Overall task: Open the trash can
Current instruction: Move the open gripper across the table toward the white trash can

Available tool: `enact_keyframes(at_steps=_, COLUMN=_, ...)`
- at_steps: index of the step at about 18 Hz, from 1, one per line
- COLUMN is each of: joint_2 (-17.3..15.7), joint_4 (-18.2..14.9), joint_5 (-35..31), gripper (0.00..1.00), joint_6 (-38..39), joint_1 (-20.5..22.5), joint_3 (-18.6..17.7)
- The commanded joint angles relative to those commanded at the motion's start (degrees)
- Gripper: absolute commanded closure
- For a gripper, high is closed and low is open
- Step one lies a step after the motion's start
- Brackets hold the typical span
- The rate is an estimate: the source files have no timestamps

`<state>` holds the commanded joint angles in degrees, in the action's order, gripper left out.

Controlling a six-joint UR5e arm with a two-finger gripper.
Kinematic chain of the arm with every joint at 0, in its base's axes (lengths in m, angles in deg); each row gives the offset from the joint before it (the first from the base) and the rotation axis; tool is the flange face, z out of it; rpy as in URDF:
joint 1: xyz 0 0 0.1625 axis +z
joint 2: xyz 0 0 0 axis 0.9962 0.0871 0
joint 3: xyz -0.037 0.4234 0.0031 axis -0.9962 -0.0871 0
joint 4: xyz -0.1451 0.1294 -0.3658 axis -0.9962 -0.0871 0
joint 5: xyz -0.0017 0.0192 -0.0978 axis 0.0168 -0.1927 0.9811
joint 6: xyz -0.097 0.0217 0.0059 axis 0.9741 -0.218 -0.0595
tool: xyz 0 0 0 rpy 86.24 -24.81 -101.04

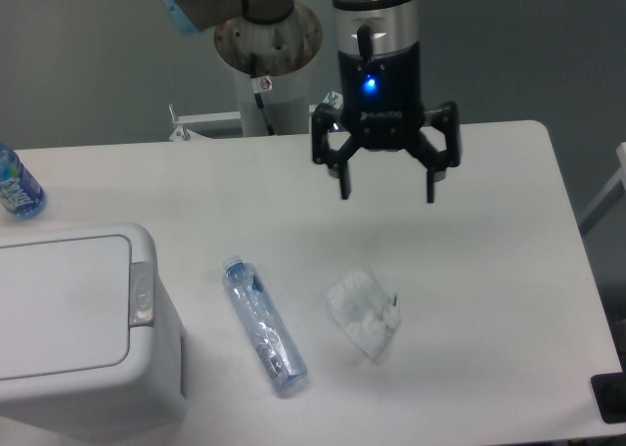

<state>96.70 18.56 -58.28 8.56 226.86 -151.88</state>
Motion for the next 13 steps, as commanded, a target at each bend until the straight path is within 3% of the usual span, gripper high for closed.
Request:
enact_keyframes(at_steps=9, joint_2=2.5, joint_4=0.1, joint_5=6.9, gripper=0.00, joint_6=12.8, joint_1=-3.0, joint_3=0.5)
enact_keyframes(at_steps=13, joint_2=5.2, joint_4=5.2, joint_5=6.9, gripper=0.00, joint_6=13.1, joint_1=-6.1, joint_3=0.8)
